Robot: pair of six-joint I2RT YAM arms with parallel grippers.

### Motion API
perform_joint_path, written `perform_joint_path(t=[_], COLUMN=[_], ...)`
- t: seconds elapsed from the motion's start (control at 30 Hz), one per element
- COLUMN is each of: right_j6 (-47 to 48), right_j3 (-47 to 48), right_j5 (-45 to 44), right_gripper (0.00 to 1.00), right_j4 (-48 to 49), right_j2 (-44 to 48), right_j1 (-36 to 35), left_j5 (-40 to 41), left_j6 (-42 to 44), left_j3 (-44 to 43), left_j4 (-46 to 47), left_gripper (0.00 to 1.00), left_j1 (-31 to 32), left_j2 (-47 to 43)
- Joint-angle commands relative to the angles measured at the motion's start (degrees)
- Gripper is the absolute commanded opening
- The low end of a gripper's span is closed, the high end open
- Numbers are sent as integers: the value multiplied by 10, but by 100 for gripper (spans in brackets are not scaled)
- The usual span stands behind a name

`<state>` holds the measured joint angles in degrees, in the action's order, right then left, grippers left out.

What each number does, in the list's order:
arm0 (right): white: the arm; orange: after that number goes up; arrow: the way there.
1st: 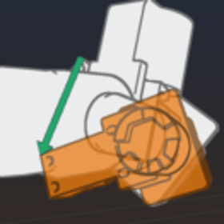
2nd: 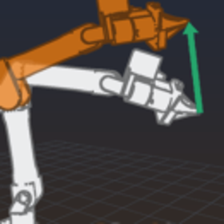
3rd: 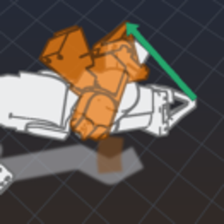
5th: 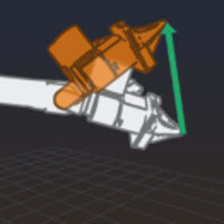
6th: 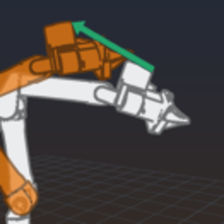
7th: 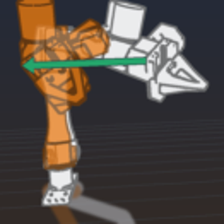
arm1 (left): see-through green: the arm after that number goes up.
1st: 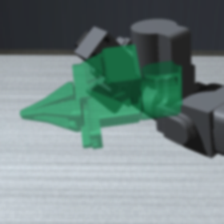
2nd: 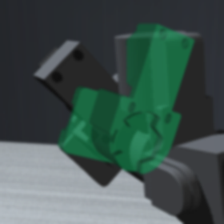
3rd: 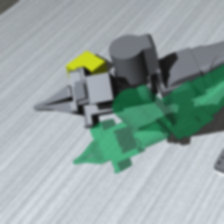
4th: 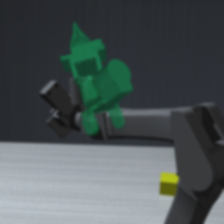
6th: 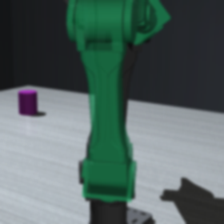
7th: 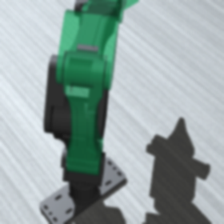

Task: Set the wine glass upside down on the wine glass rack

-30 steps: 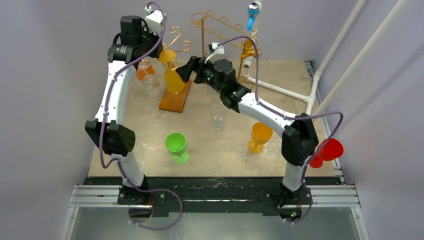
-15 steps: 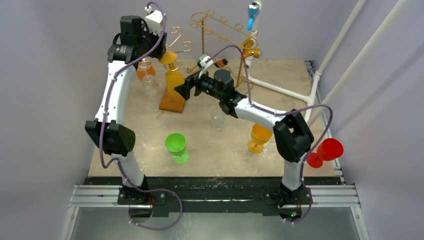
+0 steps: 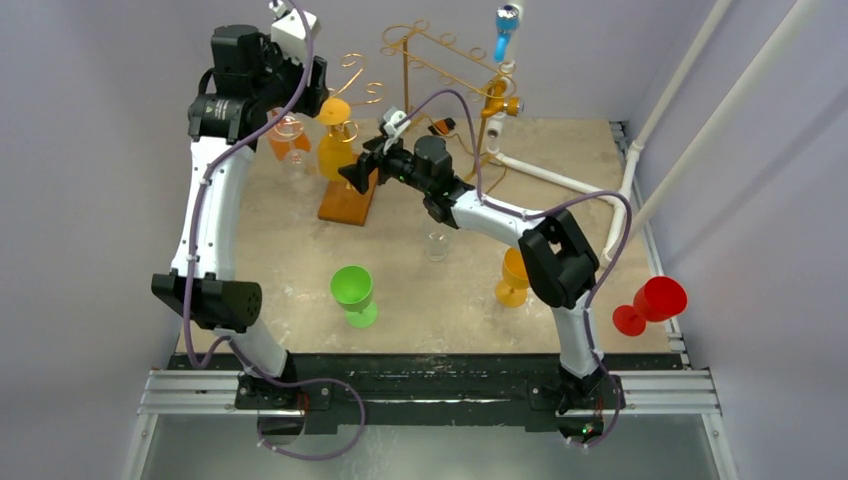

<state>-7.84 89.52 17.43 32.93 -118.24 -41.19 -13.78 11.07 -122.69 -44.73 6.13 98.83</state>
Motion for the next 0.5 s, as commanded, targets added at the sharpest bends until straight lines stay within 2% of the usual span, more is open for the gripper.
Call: perform_joint_path(t=[0.0,0.13,0.47], right_j6=[30,33,40], right_j3=[50,52,92], right_j5=[-18,-14,-39], right_gripper=[99,99,98], right_j4=[41,77,91], right_j2=[-24,-43,-88], right_j1=[2,-1,-8], left_j5=[-17,-14,-5], left_j6=[-2,6,11], left_j3=[-11,-3,1], left_j4=[-9,-22,-37], left_gripper=[59,59,59], left_j1=[-1,-1,-2], left_j2=[-58,-82,-104])
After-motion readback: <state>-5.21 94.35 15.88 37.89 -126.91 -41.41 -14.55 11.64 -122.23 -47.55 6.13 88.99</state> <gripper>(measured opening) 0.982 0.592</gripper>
